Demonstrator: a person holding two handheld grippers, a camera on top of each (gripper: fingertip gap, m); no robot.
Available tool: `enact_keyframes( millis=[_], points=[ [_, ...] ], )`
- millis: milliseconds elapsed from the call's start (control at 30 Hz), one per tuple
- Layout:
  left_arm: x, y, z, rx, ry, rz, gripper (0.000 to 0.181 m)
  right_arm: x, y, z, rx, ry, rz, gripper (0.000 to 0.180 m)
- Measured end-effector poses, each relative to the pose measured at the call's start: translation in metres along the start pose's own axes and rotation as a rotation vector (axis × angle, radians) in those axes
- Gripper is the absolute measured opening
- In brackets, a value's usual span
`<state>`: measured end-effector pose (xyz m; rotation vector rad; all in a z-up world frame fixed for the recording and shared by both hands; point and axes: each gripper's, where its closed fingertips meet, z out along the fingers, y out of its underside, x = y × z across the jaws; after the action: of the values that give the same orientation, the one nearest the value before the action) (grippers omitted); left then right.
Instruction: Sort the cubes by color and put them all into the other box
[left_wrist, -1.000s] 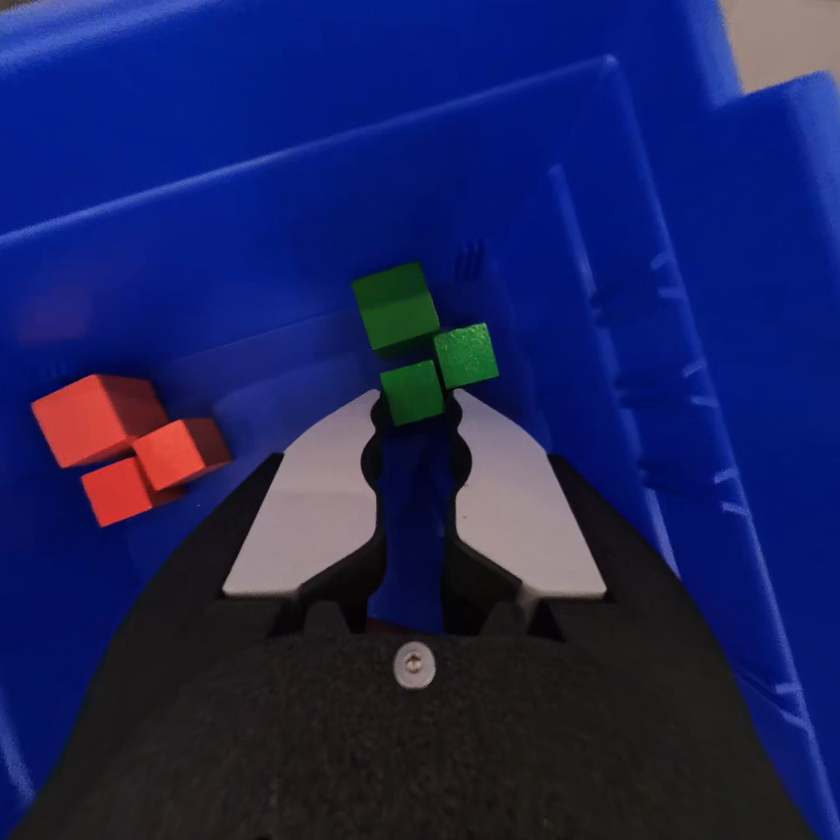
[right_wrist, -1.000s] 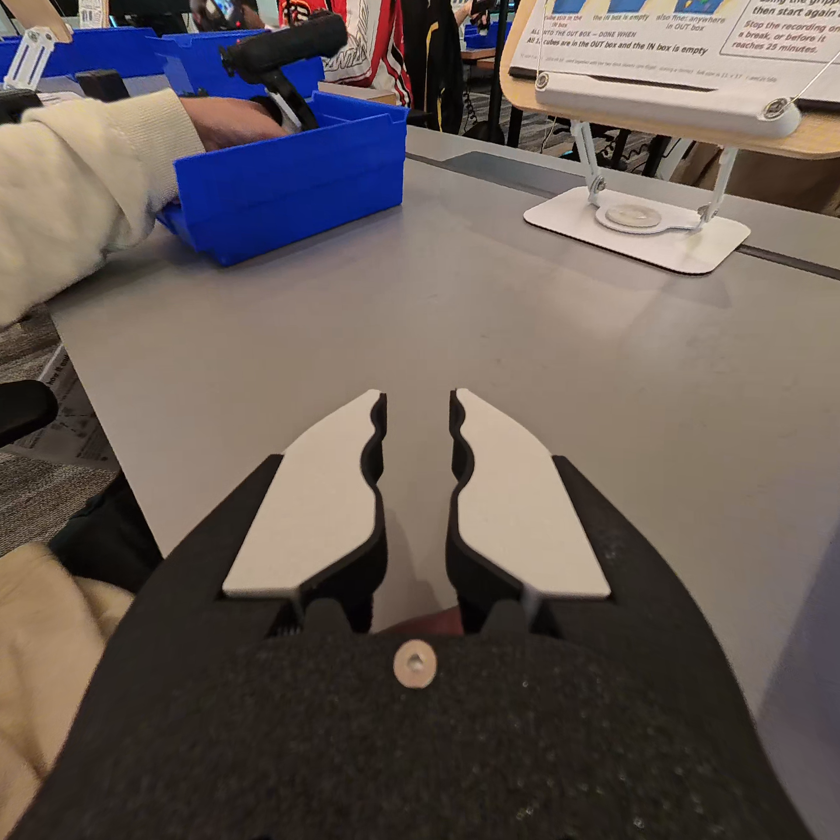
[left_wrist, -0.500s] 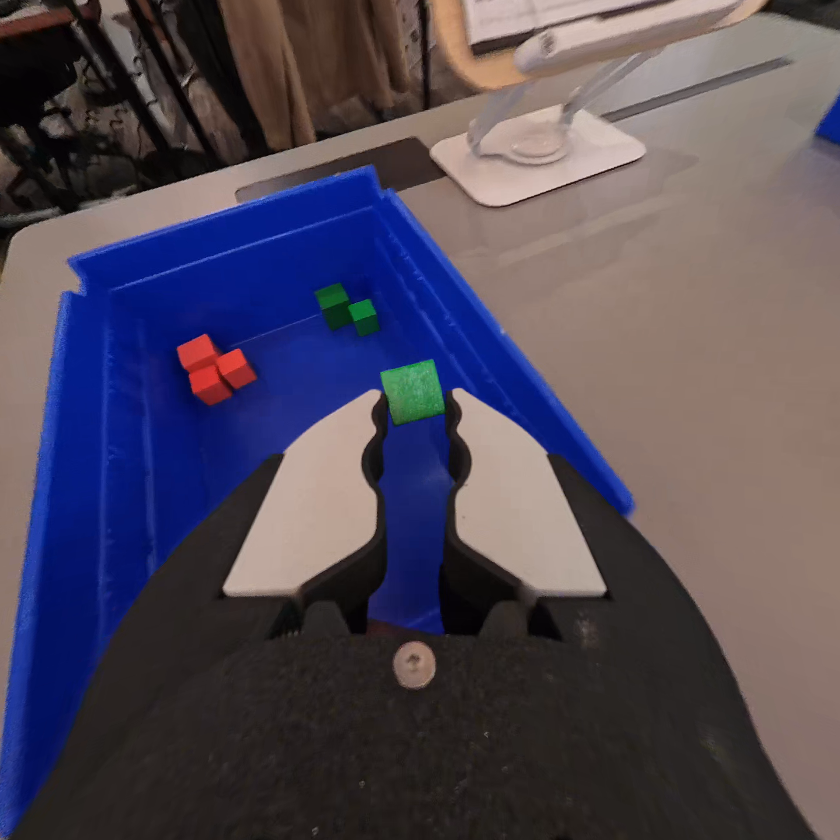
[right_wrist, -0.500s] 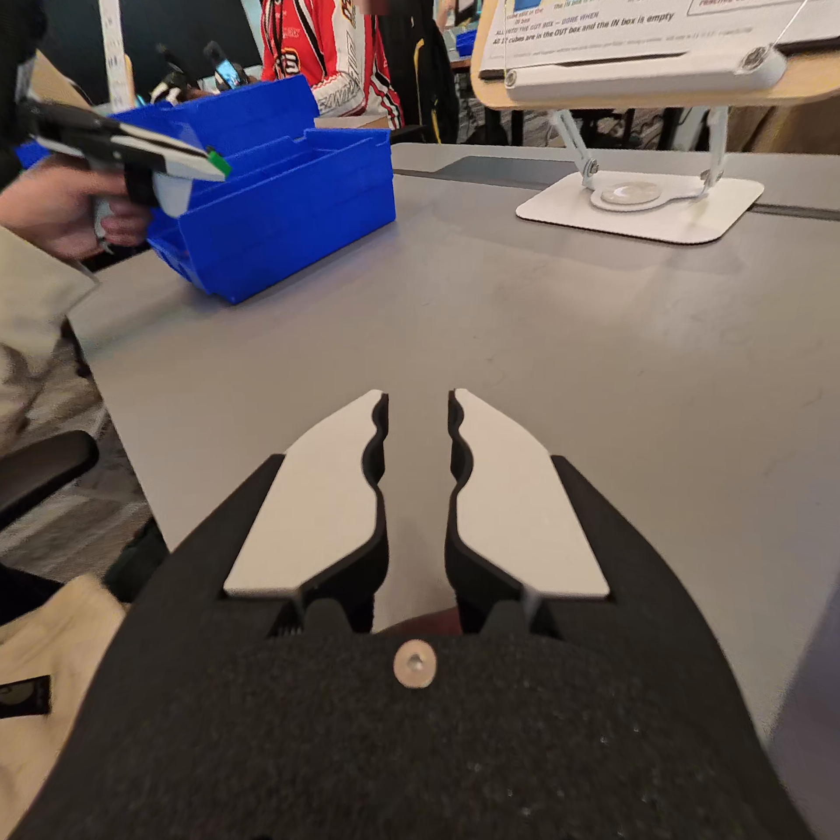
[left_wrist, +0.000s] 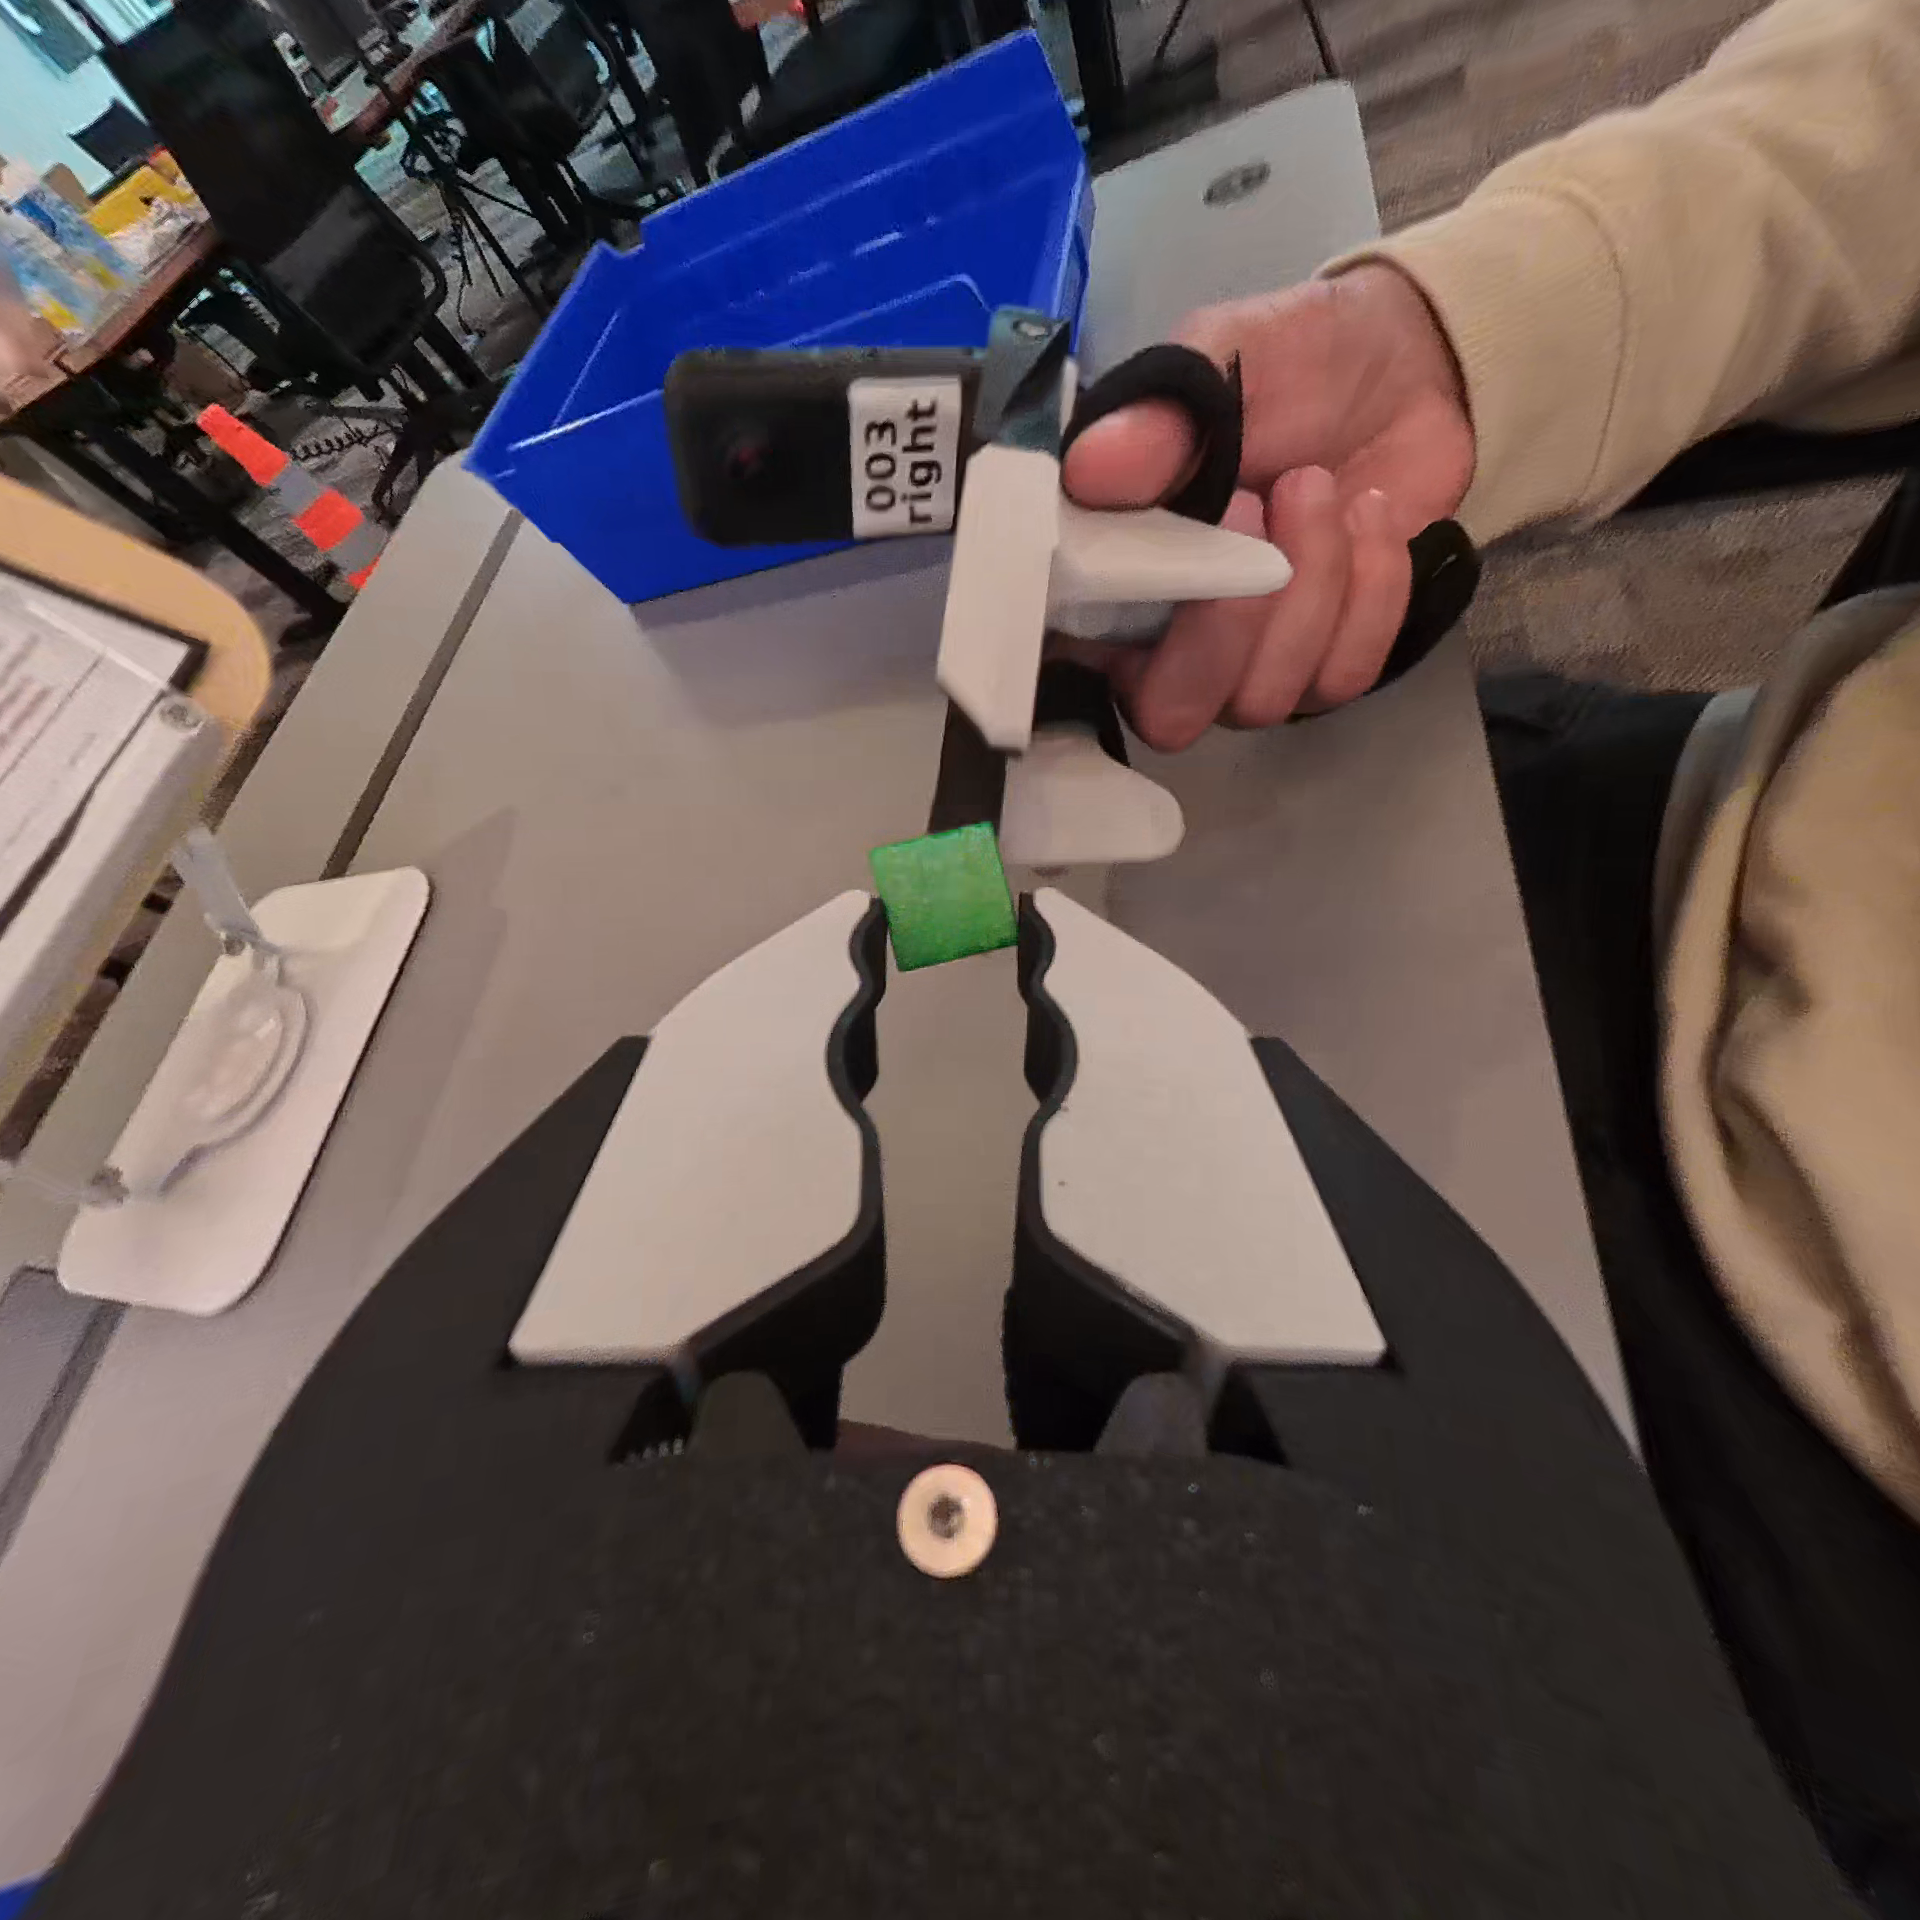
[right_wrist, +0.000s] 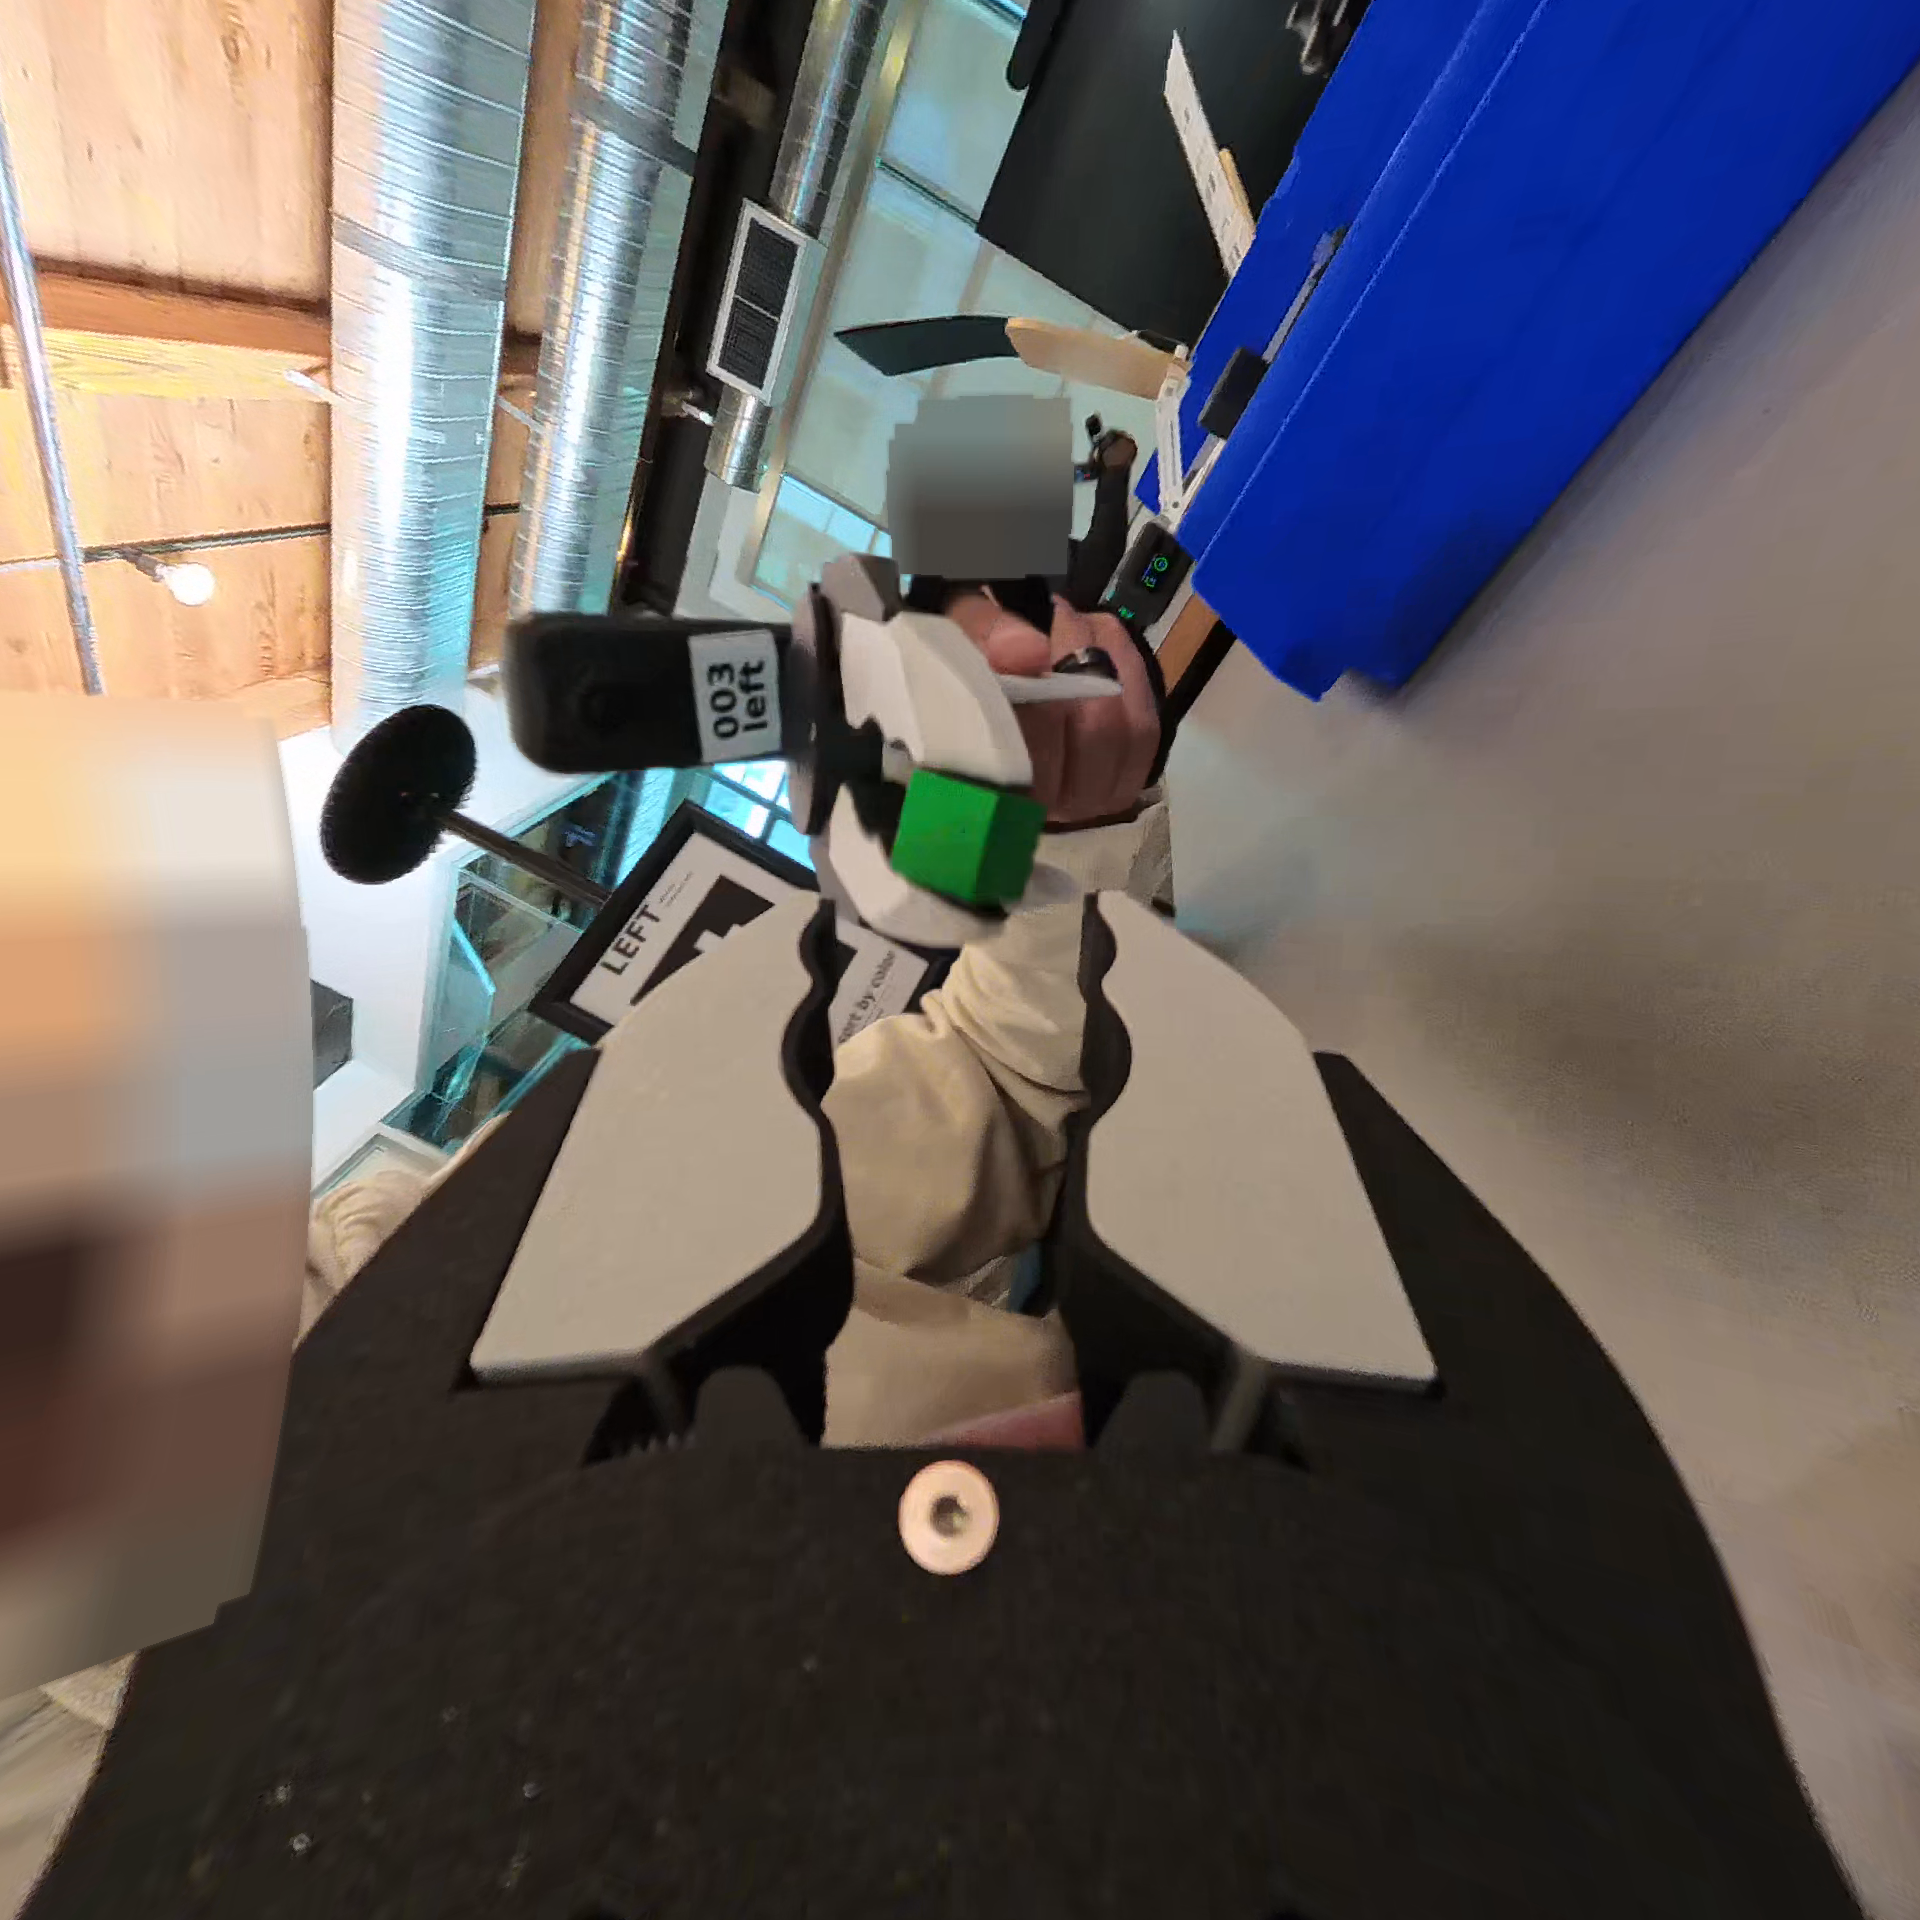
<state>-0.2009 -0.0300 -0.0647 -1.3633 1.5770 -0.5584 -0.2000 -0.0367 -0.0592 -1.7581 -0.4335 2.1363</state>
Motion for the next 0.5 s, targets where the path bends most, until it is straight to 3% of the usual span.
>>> enact_keyframes(
  millis=[67,200,300,367,500],
  points=[
    [0.005,-0.003,0.017,-0.021,0.023,0.046,0.024,-0.001,0.003,0.002,-0.017,-0.052,0.051,0.045],
    [0.011,-0.008,0.035,-0.009,0.064,0.042,0.022,0.006,0.002,-0.01,0.007,-0.074,0.08,0.027],
    [0.004,-0.005,0.038,-0.022,-0.005,-0.039,0.035,0.015,-0.002,-0.022,0.044,-0.011,0.061,0.026],
    [0.006,-0.007,0.028,0.02,-0.034,-0.117,0.05,0.016,-0.002,-0.033,0.06,0.032,0.023,0.026],
    [0.01,0.002,-0.002,0.21,-0.114,-0.461,0.052,0.008,0.0,-0.065,0.099,0.208,-0.174,0.026]
  ],
)
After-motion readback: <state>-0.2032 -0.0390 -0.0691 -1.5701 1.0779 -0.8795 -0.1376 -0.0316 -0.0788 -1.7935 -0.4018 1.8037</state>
